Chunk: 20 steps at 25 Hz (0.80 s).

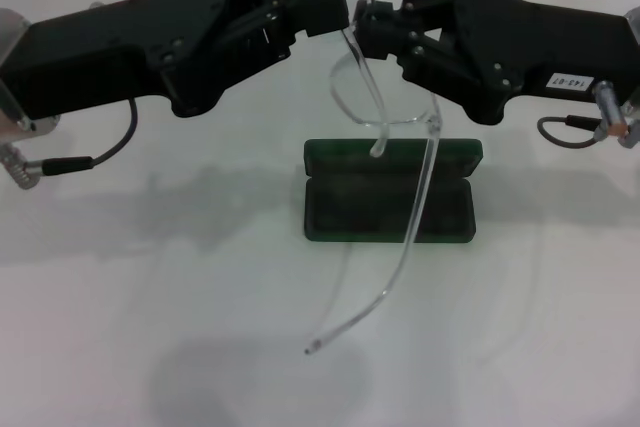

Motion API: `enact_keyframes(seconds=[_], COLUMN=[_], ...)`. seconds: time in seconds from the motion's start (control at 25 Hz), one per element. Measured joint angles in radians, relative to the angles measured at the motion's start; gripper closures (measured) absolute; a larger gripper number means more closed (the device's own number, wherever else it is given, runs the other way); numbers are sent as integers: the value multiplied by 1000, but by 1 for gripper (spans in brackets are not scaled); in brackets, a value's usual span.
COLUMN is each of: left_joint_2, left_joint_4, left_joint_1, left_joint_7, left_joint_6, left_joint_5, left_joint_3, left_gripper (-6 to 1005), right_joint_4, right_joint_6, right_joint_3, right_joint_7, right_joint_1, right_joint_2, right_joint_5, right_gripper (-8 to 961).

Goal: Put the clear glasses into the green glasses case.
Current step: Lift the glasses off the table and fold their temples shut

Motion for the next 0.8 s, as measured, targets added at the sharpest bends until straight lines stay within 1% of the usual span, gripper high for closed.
enact_keyframes(seconds=[0.32,0.8], left_joint_2=[0,2], left_joint_4=[-9,-9], left_joint_1=[0,9], left_joint_7=[0,-1], left_joint_6=[0,10], left_joint_5=[-1,-5], left_joint_3=[6,9], left_gripper=[946,946], right_joint_4=[0,10], right_joint_6=[0,-2], right_joint_3=[-27,-29], right_joint_7=[-1,-19], right_joint_1=[2,-15], right_joint_2=[0,0], right_joint_5=[10,39], right_gripper=[885,885])
